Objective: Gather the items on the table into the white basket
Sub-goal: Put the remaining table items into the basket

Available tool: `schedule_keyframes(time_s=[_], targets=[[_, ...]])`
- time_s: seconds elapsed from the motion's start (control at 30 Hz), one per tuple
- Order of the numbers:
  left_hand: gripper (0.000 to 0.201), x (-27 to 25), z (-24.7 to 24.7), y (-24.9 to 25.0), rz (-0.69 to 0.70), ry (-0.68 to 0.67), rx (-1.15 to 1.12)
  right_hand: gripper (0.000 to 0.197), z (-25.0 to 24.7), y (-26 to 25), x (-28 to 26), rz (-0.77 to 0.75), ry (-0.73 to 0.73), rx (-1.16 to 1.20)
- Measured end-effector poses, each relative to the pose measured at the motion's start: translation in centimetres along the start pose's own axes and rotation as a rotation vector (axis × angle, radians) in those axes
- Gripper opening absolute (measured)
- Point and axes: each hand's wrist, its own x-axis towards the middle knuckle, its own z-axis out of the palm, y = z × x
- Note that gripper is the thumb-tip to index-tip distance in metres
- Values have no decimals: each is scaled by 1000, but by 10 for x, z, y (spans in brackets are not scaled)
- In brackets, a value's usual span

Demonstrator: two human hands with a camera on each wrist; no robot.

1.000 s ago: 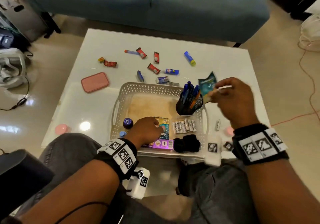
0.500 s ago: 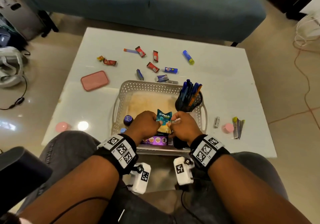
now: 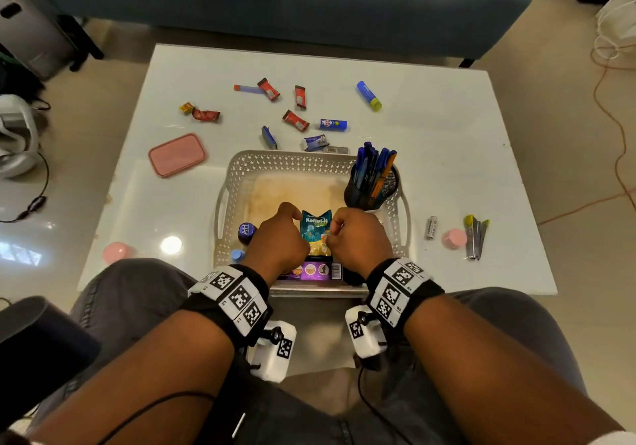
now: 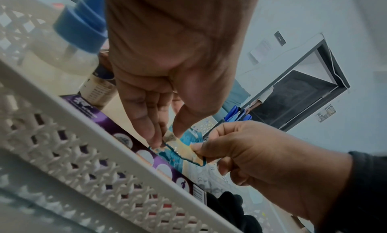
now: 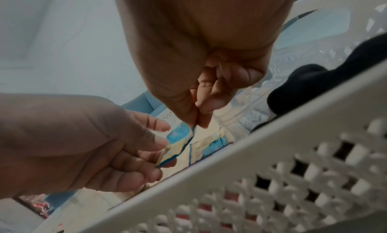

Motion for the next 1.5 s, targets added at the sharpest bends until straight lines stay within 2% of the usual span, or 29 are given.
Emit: schedule_keyframes(time_s=[0.23,0.53,0.63,0.73,0.83,0.9,0.97,1.03,1.1,1.33,1.5], targets=[[33,-1,1,6,-4,-75,144,15,2,0,-1,-72,-13,-87],[36,-1,1,5,-2,-92,169,20,-10,-6,-1,-59,-56,-118],[40,0,1,7,3,-131,165,25,-43,-12,-3,-80,8,-53],[42,0,1,7,13,-162,131,27,-99,-7,-7,-59,127,20],[41,-1,2,8,24,-176,121,26,-150,27,-11,58,381,62],[40,-1,3,8,27,-171,135,22,-163,64,-9,202,456,40],[41,-2,3,9,28,-158,163,16,-158,98,-2,357,357,-44],[41,-2,4,9,26,-141,179,31,-143,122,4,447,144,-181],[41,-2,3,10,29,-118,185,45,-129,137,10,474,12,-297],[51,4,6,10,74,-165,193,34,-107,154,24,516,-62,-435],[43,7,5,9,94,-149,159,28,-104,153,26,529,29,-501]])
